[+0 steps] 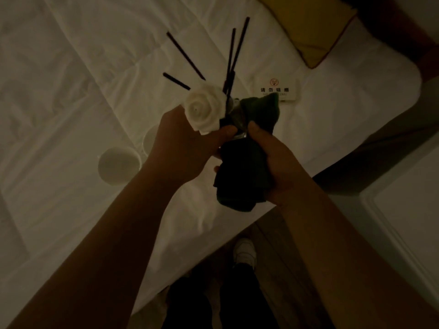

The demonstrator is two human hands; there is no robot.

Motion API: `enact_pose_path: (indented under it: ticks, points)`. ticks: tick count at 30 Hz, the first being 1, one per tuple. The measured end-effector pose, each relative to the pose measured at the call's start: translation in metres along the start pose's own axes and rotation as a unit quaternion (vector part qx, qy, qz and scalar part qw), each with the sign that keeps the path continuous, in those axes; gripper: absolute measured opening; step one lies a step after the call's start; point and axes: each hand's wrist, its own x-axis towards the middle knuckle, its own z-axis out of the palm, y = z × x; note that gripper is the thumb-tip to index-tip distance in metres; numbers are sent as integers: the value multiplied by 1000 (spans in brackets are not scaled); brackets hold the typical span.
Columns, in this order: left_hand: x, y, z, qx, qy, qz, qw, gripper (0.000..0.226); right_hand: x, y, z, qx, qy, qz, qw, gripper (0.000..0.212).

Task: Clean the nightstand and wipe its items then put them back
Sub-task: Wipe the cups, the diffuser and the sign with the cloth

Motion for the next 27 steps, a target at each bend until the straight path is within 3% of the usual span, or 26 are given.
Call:
enact_pose_path:
  ticks: [2, 3, 6, 9, 11, 14, 17, 20, 23, 25, 27]
  points:
    - [0, -1, 5, 34, 35, 6, 999, 21, -4, 3, 3, -166, 51, -90, 981, 40]
    - [0, -2, 7, 40, 50, 1, 998, 23, -6, 3, 3, -289, 90, -145, 942, 38]
    - [-3, -4, 12, 107, 27, 21, 994, 24, -3, -2, -6, -576, 106, -260, 768, 68]
    - [-9, -9, 16, 129, -1, 7, 992, 24, 4, -9, -14, -705, 90, -280, 645, 84]
    - [-12, -7, 20, 103, -8, -6, 995, 25, 7, -13, -16, -719, 90, -281, 630, 87]
    - [-10, -11, 17, 71, -25, -64, 995, 36, 12, -23, -16, -713, 75, -247, 652, 82]
    - [-6, -14, 13, 35, -86, -41, 995, 18, 15, -28, -16, -710, 82, -221, 663, 79]
    - [0, -12, 20, 79, 10, -55, 995, 34, 12, -20, -11, -682, 136, -257, 672, 71]
    - [4, -16, 31, 120, 23, -33, 992, 28, 7, -4, -6, -692, 178, -343, 610, 62]
    - [12, -24, 35, 114, 43, -92, 988, 35, 6, 3, -3, -725, 174, -375, 551, 61]
    - [11, -31, 37, 110, 33, -102, 988, 37, 9, 1, -4, -729, 173, -390, 536, 62]
